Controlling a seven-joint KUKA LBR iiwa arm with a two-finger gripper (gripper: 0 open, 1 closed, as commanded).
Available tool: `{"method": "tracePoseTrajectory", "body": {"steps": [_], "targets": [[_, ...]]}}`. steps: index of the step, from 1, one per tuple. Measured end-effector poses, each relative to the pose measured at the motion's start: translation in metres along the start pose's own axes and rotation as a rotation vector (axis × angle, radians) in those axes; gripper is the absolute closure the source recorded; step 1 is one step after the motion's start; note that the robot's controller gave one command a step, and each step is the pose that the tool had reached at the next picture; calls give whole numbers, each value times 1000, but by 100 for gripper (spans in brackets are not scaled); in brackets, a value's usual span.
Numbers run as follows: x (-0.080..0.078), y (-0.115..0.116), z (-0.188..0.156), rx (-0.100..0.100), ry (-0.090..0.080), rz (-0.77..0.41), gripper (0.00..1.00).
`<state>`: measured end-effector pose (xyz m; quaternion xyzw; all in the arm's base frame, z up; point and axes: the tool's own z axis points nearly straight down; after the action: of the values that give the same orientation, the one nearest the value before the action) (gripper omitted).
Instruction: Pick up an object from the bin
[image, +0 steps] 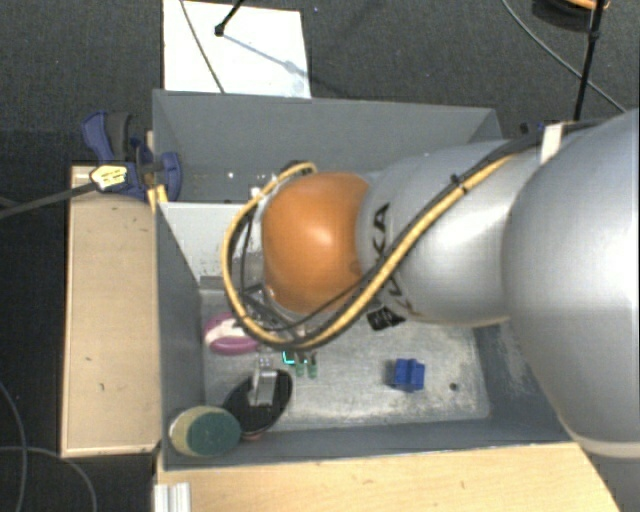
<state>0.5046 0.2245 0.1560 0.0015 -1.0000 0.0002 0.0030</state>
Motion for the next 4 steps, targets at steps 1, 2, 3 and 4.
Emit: {"method": "tracePoseTrajectory", "body": {"steps": [1,2,3,4], "targets": [[23,-32,84,-1,-20,-437,0],[27,-16,55,0,-12,-728,0],[11,-18,56,1,-12,-883,0],[12,-27,86,2,-5,-1065,0]]}}
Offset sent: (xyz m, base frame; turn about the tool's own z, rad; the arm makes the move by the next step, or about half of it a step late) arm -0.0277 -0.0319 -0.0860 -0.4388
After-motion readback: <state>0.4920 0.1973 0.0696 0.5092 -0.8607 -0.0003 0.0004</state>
